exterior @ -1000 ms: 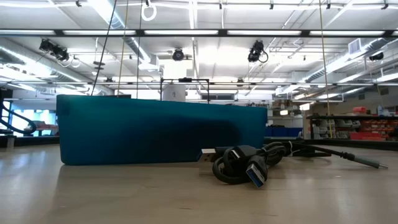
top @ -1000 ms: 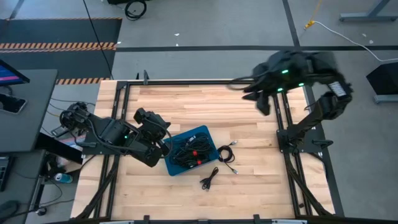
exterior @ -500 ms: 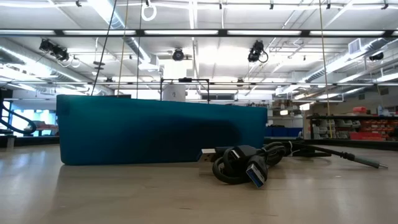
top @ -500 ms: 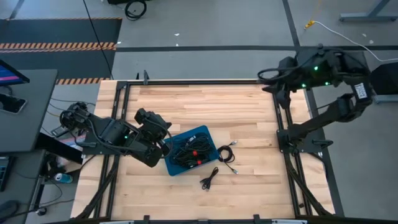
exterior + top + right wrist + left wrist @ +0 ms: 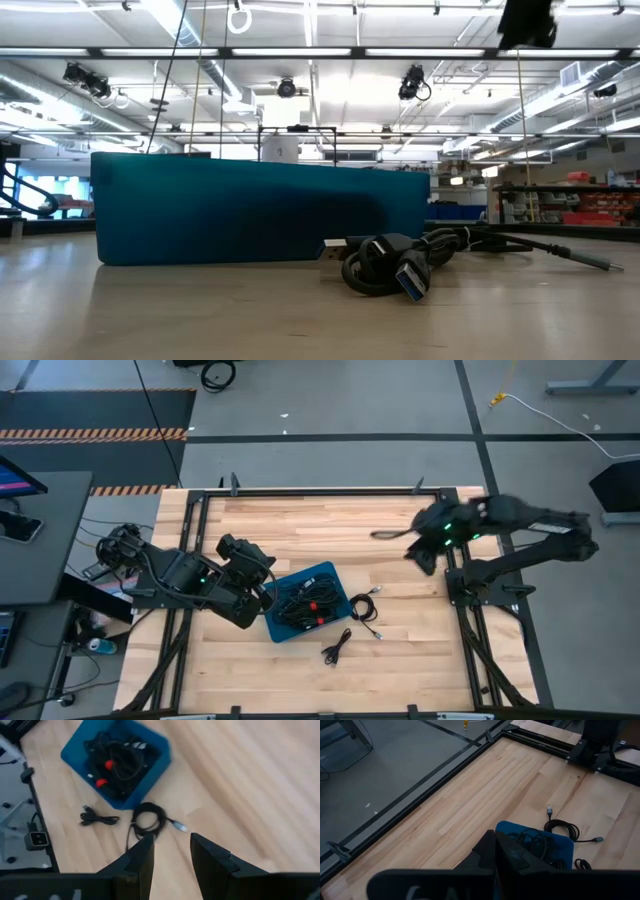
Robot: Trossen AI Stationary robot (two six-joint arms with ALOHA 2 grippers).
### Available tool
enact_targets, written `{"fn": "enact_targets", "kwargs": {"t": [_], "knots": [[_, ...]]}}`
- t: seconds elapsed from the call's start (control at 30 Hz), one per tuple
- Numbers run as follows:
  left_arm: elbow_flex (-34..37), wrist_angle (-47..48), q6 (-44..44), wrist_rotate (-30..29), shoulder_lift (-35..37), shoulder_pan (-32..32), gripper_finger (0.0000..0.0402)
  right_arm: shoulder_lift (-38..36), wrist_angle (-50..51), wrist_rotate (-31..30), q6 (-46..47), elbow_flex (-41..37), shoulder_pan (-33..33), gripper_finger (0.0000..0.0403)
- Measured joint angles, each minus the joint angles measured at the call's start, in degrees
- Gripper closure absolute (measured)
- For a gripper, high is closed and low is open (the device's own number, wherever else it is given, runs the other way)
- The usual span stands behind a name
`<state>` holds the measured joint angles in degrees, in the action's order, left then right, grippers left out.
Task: Pick and place USB-C Cables
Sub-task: Put the black charger cable into the blue bin
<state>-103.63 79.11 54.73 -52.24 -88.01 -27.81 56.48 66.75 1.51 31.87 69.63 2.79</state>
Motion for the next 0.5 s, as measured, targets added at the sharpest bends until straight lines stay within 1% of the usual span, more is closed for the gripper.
{"fn": "enact_targets", "kwargs": {"t": [0.1,0.23,0.4,0.5], "knots": [[0.0,0.0,0.0,0.0,0.0,0.0,0.0397,0.8,-8.1,0.8,2.1,-7.7,-1.2,0.0268],[0.0,0.0,0.0,0.0,0.0,0.0,0.0397,3.5,-14.2,3.2,6.5,-15.4,-2.8,0.0256],[0.0,0.0,0.0,0.0,0.0,0.0,0.0397,7.5,-21.8,5.8,11.1,-21.6,-6.9,0.0233],[0.0,0.0,0.0,0.0,0.0,0.0,0.0397,10.0,-26.7,6.6,12.4,-23.7,-9.7,0.0220]]}}
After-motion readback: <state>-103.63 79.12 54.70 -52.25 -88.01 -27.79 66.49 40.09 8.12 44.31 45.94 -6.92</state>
